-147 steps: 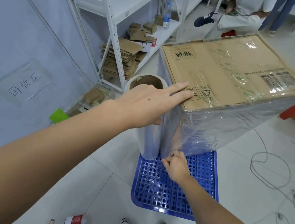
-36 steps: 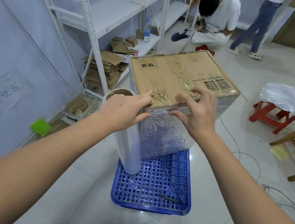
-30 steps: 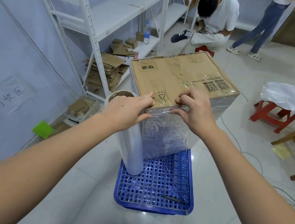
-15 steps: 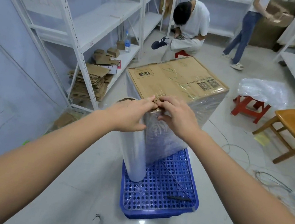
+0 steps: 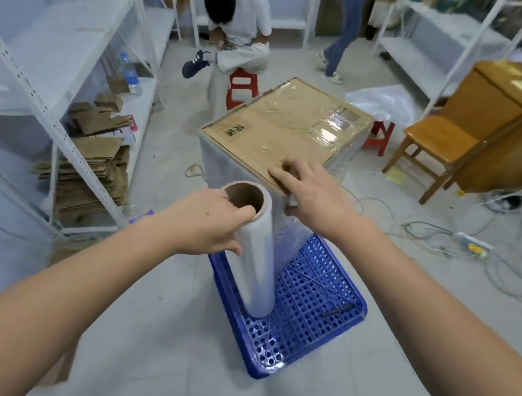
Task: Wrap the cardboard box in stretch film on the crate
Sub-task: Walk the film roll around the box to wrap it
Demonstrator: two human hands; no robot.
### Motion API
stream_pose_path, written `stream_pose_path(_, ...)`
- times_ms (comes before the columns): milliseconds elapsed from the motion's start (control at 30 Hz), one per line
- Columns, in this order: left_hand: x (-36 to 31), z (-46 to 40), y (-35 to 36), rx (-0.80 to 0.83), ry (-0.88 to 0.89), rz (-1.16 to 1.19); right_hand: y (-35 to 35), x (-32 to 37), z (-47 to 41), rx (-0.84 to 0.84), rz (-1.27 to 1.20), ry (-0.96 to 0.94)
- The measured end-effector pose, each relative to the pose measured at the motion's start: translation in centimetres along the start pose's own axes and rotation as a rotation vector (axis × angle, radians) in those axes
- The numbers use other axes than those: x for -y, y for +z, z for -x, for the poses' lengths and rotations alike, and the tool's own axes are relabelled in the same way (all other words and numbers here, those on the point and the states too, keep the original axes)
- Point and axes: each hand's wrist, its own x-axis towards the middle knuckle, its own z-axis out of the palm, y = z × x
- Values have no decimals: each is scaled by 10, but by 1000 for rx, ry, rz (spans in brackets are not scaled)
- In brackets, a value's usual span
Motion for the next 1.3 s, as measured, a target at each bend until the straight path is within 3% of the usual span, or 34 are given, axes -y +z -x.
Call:
stream_pose_path(300, -36, -22, -6, -42, 41, -139, 1, -18, -6, 65, -118, -50)
stream_pose_path(567, -37, -24, -2, -63, -161, -124, -8, -47, -7, 150, -66, -146)
stream_pose_path(900, -42, -36, 3, -69, -155, -85, -15, -39, 11, 213, -131, -86)
stream_pose_path(1100, -14, -23, 0, -369, 15, -31, -21, -24, 19, 199, -137, -13)
stream_pose_path(1167, 4, -21, -5, -313, -1, 50, -29, -14, 27, 68, -218, -12)
stream_pose_path(1233, 18, -26, -11, -158, -22, 83, -37, 8, 39, -124, -320, -32)
stream_pose_path(1300, 28, -35, -13, 3, -10, 119, -40, 41, 49, -156, -330, -61)
